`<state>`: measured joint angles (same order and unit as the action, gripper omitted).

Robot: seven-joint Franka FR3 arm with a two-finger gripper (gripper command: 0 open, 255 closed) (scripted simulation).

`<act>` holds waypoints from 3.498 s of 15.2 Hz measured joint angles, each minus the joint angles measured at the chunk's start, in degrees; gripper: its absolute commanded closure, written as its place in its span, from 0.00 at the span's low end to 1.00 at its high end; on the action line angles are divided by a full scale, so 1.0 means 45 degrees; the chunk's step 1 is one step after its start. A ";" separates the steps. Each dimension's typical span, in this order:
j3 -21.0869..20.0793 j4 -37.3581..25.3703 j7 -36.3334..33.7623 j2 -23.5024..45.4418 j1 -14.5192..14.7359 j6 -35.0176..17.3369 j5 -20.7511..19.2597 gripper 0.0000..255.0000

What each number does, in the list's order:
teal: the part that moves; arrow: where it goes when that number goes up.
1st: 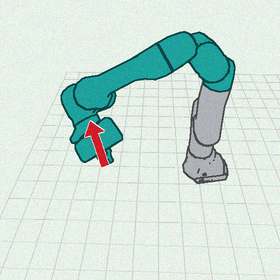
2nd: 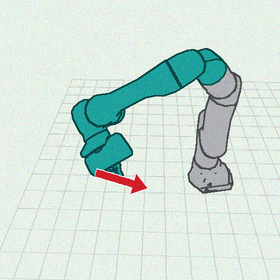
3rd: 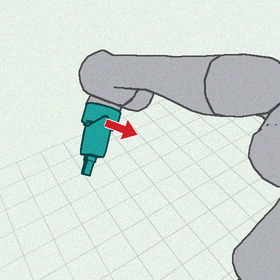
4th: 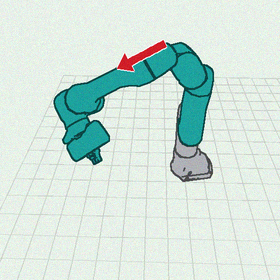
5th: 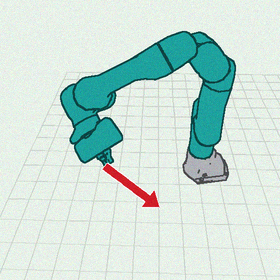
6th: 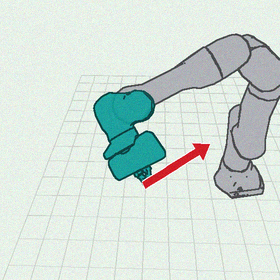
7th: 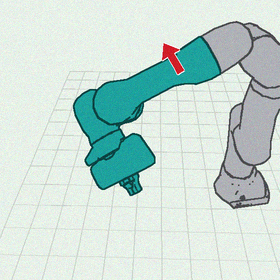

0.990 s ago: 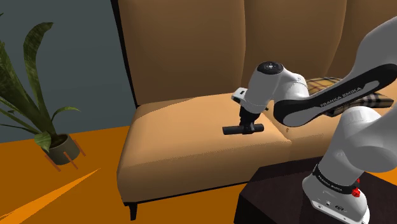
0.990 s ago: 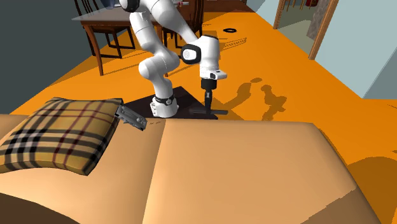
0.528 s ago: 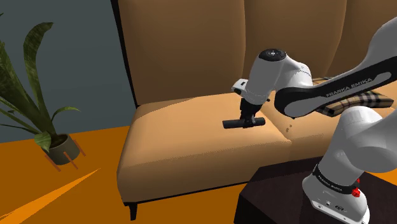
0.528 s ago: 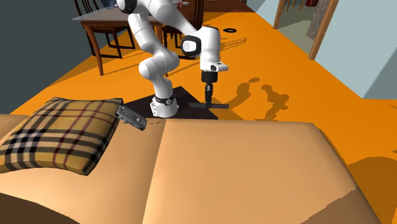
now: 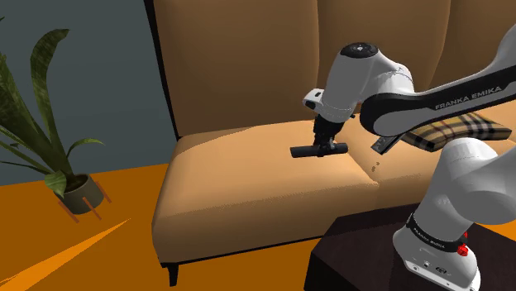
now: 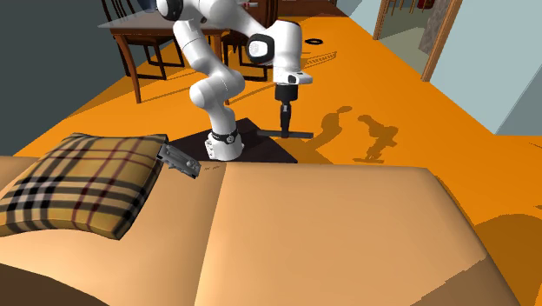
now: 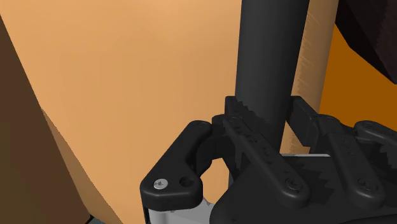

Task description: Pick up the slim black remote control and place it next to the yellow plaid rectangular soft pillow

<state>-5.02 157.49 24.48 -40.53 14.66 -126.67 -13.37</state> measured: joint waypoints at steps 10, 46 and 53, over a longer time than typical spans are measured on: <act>0.0084 -0.1434 0.0477 -0.0501 0.0112 0.1900 0.0243 1.00; 0.9160 -0.6288 1.0120 0.3318 -0.1742 0.0555 -0.1512 1.00; 1.0016 -0.5964 1.0760 0.4039 -0.1653 -0.0603 -0.1346 1.00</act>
<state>40.05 130.65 72.90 -22.35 7.22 -129.38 -19.43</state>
